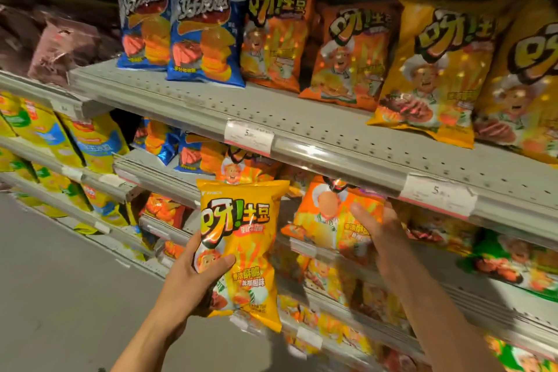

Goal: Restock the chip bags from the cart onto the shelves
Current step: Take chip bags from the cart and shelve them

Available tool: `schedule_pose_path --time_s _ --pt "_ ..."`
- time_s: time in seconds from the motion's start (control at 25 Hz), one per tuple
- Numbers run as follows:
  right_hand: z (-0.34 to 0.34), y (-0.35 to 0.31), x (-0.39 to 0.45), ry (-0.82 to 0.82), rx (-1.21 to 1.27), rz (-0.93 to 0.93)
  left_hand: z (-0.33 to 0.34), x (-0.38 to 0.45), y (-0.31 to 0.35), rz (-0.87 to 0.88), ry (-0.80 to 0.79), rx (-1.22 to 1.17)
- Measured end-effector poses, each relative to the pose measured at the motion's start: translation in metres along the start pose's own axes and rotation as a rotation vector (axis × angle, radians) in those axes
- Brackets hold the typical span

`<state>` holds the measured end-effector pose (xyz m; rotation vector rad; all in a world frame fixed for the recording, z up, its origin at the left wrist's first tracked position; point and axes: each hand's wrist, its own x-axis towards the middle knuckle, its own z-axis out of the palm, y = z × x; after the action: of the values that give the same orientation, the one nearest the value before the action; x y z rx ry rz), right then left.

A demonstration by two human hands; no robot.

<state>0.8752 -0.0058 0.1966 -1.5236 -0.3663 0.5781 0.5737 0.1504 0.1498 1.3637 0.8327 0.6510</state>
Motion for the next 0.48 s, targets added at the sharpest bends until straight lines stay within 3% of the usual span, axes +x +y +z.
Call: schedule_pose_path --time_s 0.24,0.4,0.48 --pt "0.072 0.011 0.037 0.149 -0.011 0.015 -0.048 0.035 0.009 0.069 -0.077 0.054" --pt "0.083 0.018 0.041 0.049 -0.056 0.089 -0.076 0.052 0.008 0.072 -0.169 0.033" --pt "0.082 0.015 0.04 0.089 -0.186 0.114 -0.084 0.058 0.009 0.119 -0.202 0.071"
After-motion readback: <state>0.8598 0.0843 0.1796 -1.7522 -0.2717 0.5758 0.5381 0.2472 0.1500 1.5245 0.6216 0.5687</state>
